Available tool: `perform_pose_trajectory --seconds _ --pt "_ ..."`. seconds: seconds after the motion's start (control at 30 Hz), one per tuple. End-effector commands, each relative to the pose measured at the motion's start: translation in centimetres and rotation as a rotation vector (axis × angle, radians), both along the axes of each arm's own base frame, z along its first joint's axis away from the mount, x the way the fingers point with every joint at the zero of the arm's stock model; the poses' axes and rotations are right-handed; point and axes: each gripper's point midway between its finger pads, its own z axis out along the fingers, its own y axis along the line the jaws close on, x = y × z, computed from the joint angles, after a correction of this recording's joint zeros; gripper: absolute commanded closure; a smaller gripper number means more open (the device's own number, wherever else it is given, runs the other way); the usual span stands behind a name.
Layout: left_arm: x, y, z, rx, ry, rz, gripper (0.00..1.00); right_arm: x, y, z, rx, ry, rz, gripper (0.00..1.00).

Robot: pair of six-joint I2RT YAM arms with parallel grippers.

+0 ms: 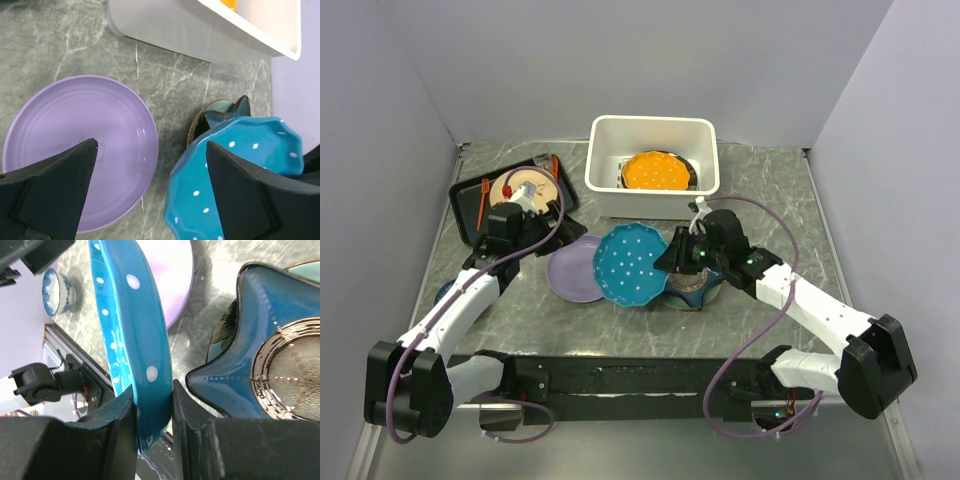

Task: Place the plates into the plastic bin on the countertop
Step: Place the plate in the plastic bin.

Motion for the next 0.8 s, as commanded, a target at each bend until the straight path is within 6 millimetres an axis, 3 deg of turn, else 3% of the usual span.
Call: perform_pose_trajectory --seconds 0.0,0.27,0.5,0.77 --pt "1.4 0.2 2.7 0.011 -0.084 0.022 0.05 1.6 0.7 6.7 0.134 -0.18 0.006 1.0" --pt "1.3 2.1 2.7 0.047 -0.094 0.113 0.01 2.5 1.6 9.0 0.157 -0.221 0.065 1.0" --pt "1.2 3.6 2.7 0.077 -0.085 0.171 0.01 4.6 2.2 12.1 0.167 -0.263 0.106 1.0" --pt "1.1 3.1 0.9 0.058 -0.04 0.15 0.01 6.2 2.1 13.5 0.205 -0.267 0.096 1.0"
